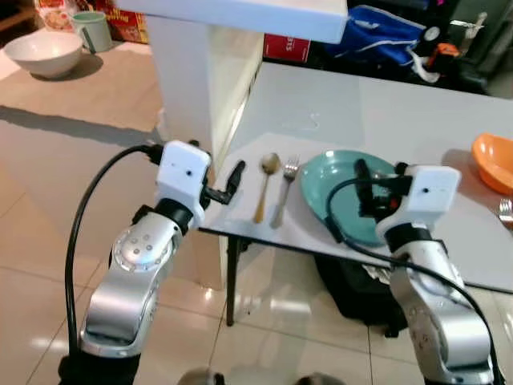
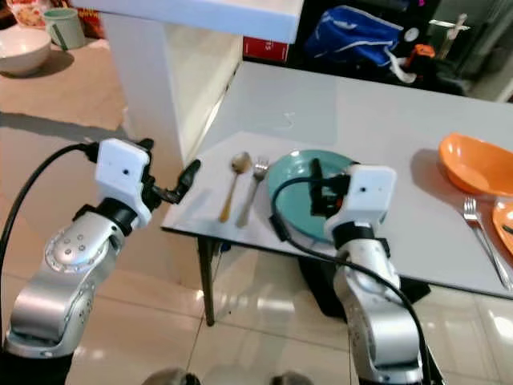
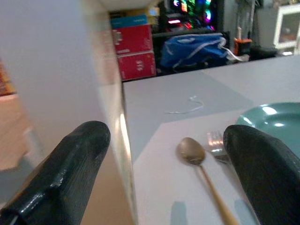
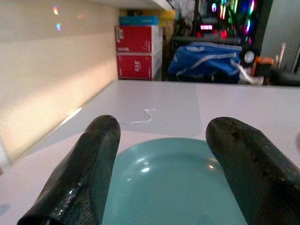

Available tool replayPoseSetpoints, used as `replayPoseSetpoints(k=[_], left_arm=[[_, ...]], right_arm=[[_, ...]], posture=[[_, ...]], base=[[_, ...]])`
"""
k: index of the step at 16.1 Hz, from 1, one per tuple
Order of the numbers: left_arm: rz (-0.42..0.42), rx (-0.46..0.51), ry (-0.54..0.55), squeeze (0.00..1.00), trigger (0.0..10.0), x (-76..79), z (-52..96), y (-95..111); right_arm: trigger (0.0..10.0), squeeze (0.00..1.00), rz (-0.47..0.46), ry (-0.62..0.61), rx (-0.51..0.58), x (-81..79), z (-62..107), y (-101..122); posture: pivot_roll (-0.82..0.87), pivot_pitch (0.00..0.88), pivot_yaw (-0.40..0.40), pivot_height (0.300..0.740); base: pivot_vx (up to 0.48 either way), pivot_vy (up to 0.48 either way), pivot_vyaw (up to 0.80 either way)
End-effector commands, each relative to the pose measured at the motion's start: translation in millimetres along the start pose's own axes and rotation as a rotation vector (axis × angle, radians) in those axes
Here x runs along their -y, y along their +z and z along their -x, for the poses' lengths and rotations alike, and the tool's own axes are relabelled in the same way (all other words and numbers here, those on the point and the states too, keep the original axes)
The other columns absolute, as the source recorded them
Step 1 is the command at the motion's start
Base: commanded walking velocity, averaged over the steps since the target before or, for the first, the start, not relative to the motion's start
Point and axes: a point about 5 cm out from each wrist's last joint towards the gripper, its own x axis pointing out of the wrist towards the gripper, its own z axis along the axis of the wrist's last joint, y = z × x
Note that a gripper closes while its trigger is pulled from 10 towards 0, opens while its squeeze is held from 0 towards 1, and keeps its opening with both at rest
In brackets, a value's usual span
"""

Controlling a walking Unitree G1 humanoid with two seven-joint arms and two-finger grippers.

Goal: Setting the table

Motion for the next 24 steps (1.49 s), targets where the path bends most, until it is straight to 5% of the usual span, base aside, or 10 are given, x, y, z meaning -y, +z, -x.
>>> replayPoseSetpoints(k=[1,5,17,21,24], left_arm=[[0.02,-0.01,0.001,0.0,10.0,6.6,0.7,-2.7],[0.039,-0.031,0.04,0.0,10.0,5.0,7.3,-10.1],[0.098,-0.017,0.051,0.0,10.0,0.5,1.5,-1.8],[0.055,-0.03,0.061,0.0,10.0,-3.9,1.5,-2.8],[0.091,-0.033,0.087,0.0,10.0,-7.3,-0.3,0.9]], right_arm=[[10.0,0.0,0.027,-0.012,0.001,5.3,2.8,-0.9],[10.0,0.0,0.075,0.048,-0.024,-4.6,0.6,-9.0],[10.0,0.0,-0.004,0.075,-0.044,-13.0,-4.5,-9.4],[10.0,0.0,-0.052,0.059,-0.072,-12.7,-3.4,-13.7],[10.0,0.0,-0.08,0.054,-0.085,-11.5,-6.9,-9.1]], posture=[[0.07,0.058,-0.049,0.74],[0.09,0.052,-0.063,0.74],[0.1,0.019,-0.058,0.74],[0.1,0.006,-0.05,0.74],[0.1,0.0,-0.046,0.74]], base=[[0.0,0.48,0.0],[0.0,0.48,0.0],[0.0,0.48,0.0],[0.0,0.48,0.0],[0.0,0.0,0.0]])
